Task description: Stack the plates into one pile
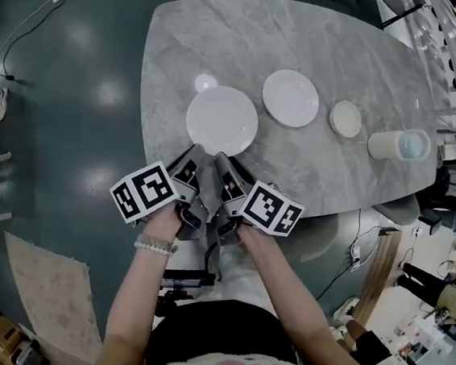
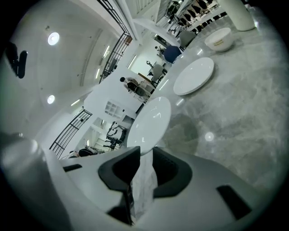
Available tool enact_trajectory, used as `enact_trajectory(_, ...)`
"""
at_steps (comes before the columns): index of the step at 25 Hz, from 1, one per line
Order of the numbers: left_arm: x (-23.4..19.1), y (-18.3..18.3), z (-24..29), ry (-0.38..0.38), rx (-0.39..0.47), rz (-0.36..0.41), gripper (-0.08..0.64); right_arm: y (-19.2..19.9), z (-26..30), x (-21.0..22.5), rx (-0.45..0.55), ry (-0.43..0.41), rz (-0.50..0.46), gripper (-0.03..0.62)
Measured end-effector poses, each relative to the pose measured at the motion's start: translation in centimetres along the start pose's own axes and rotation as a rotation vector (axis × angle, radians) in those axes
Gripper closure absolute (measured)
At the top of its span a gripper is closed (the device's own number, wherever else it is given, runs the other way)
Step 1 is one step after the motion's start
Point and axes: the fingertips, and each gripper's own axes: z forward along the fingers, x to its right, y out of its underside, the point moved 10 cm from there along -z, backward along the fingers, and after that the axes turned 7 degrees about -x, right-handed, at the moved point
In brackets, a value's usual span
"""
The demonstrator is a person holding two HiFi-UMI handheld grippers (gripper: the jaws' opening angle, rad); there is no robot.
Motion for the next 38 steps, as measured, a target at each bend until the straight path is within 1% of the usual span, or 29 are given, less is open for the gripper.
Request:
enact_trajectory(10, 2.9, -0.3, 5.3, 0.040, -0.068, 0.053, 0.526, -4.2, -1.8, 2.0, 0.091, 0.054, -0.005, 0.503)
enact_trajectory(19, 4.3, -0.1, 10.4, 0.048, -0.149, 0.082, 0.525, -7.0, -2.9, 4.9, 0.155, 0.111, 0.045, 0.503)
enact_trajectory(25, 4.9, -0.4, 12.4, 0.045, -0.188, 0.101, 0.523, -8.3, -3.0, 5.8, 0.180, 0.131, 0.064, 0.503)
enact_trajectory(33, 5.5, 0.0, 15.7, 0.040, -0.211, 0.104, 0.522, -10.2, -3.4, 8.1, 0.199, 0.151, 0.112, 0.503)
enact_trajectory(38, 5.9, -0.2, 17.1, 0.035, -0.221, 0.109, 0.522, -11.2, -3.3, 8.7, 0.207, 0.163, 0.137, 0.502)
